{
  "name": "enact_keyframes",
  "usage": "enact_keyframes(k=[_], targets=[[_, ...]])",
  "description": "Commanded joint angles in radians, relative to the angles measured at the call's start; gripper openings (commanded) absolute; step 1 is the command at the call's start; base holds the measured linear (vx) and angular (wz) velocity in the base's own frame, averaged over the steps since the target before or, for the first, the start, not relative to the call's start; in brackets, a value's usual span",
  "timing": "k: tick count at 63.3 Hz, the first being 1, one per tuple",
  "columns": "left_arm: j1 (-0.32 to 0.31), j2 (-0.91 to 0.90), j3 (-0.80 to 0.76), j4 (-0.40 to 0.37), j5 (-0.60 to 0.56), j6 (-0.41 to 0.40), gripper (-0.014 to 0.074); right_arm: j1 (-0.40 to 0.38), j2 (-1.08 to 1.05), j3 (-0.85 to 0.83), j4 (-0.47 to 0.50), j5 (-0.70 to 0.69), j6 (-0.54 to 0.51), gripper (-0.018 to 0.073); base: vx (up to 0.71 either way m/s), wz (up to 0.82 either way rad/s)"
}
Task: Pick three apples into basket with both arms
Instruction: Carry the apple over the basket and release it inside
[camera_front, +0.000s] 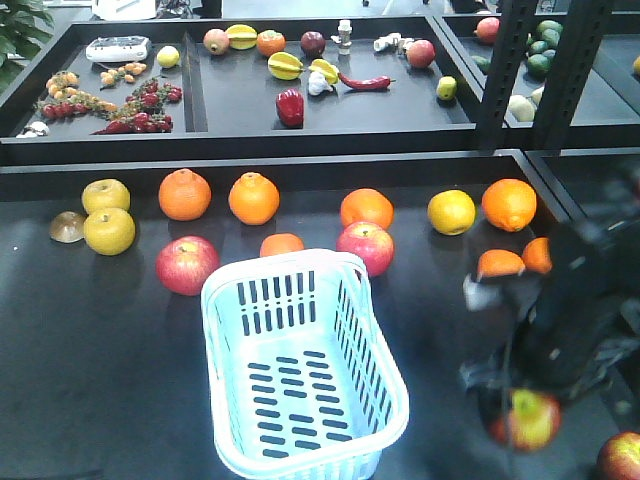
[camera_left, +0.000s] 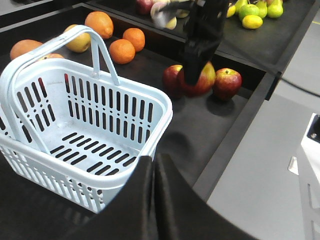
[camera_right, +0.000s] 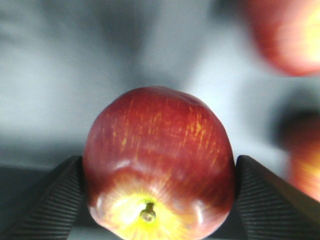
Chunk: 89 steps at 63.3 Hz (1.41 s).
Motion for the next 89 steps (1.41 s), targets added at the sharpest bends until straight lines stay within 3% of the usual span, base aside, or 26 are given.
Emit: enact_keyframes(k=[1,7,18,24,32,41,51,63,68,80,89], targets=[[-0.003,0.009,-0.023,-0.047,-0.055,-0.006,-0.0007,0.001,-0.159,-0.076,0.041,0.016,-0.016,-0.0009,0.0,0.0],[-0.003,0.009,-0.023,-0.046,-0.066,-0.006,-0.0007,0.002,-0.252,-0.13,0.167,-0.003,-0.099,-0.0009,0.0,0.0],[-0.003,0.009,-0.023,-0.046,-0.068,-0.006,-0.0007,0.075,-0.294,-0.155,0.515,-0.07,-0.318,-0.0007,0.0,0.0],[-0.003,0.009,-0.023,-0.046,-0.068,-0.006,-0.0007,0.148,-0.253,-0.155,0.59,-0.116,-0.372,-0.0004,0.0,0.0],[-0.003,0.009,-0.023,-0.046,-0.068,-0.006,-0.0007,0.243,-0.145,-0.155,0.589,-0.198,-0.372,0.0004,0.0,0.0],[-0.003,0.009,-0.023,-0.046,-0.066,-0.006,-0.0007,0.297,-0.016,-0.155,0.563,-0.232,-0.378,0.0064,0.0,0.0],[-0.003,0.009,-0.023,-0.046,-0.064,-0.006,-0.0007,0.299,0.046,-0.155,0.564,-0.265,-0.385,0.0293,0.0,0.0],[-0.003,0.009,-0.023,-0.046,-0.063,-0.006,-0.0007,0.299,0.047,-0.155,0.565,-0.309,-0.406,0.065,0.0,0.0],[-0.003,0.009,-0.023,-0.046,-0.063,-0.006,-0.0007,0.299,0.047,-0.155,0.564,-0.304,-0.41,0.0732,0.0,0.0],[-0.003,0.009,-0.023,-0.046,-0.063,-0.006,-0.0007,0.299,0.047,-0.157,0.564,-0.302,-0.444,0.0711,0.0,0.0],[-0.003,0.009,-0.023,-0.046,-0.064,-0.006,-0.0007,0.299,0.042,-0.197,0.559,-0.234,-0.451,0.064,0.0,0.0]])
